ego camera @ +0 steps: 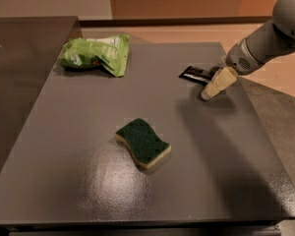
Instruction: Move rxbar chocolate near sponge
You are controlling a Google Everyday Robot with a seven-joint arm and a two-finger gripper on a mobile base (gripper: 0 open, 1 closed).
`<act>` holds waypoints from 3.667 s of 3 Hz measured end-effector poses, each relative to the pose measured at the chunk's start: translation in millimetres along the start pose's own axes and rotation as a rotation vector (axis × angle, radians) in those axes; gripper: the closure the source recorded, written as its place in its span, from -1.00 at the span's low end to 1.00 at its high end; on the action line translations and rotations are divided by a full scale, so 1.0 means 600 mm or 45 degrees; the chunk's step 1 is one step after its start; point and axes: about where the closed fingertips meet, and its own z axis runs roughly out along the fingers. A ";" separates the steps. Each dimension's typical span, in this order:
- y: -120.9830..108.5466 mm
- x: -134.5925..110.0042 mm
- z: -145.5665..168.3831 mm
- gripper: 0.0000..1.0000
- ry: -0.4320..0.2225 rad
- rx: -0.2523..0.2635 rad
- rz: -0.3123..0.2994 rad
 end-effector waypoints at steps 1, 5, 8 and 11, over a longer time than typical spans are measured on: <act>0.006 0.001 0.010 -0.66 -0.003 -0.019 0.001; 0.008 -0.015 0.002 1.00 -0.015 -0.041 0.013; 0.135 -0.061 -0.064 1.00 -0.100 -0.216 -0.044; 0.274 -0.037 -0.049 1.00 -0.126 -0.404 -0.141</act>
Offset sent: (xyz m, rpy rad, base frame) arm 0.0008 0.0093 0.0020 0.0393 0.0214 0.0060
